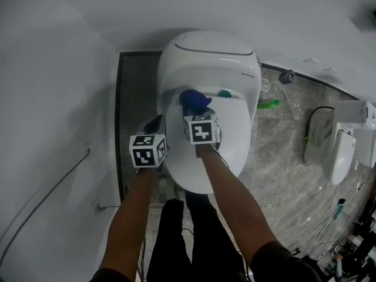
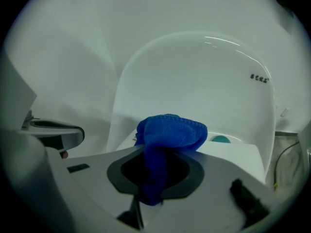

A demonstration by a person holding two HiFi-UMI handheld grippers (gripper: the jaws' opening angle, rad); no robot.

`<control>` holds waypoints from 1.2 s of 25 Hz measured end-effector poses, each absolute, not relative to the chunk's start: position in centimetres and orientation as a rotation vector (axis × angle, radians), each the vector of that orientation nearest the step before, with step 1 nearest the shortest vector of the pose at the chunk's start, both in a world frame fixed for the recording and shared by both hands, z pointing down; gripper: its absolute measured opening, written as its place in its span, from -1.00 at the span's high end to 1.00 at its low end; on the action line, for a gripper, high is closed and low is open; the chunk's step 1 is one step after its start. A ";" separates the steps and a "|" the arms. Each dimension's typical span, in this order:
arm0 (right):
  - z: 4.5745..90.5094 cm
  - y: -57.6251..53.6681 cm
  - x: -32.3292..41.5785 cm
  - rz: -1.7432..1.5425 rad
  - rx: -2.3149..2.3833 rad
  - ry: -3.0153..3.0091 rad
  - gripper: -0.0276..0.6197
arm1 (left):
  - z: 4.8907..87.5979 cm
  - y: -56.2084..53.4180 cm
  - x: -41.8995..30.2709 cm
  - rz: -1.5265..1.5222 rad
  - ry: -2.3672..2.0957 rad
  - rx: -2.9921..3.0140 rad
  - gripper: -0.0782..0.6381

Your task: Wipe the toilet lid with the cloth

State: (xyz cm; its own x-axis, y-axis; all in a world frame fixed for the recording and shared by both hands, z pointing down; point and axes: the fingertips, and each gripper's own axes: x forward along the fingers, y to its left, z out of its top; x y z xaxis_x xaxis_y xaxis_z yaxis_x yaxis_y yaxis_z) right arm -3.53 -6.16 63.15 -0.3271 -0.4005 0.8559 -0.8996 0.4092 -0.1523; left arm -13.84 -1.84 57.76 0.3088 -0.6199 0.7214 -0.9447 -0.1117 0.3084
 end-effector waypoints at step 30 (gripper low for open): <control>59.8 -0.3 -0.9 0.842 1.137 -2.041 0.74 | 58.1 0.8 -11.1 0.516 -1.382 1.830 0.75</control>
State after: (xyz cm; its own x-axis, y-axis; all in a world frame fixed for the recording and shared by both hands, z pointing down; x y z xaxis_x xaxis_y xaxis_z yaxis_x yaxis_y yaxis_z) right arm -0.85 -0.26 59.75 -0.4158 -0.4668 0.7805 -0.8813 0.4187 -0.2190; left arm -11.08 0.82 58.07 0.3290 -0.6235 0.7092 -0.9357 -0.1139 0.3339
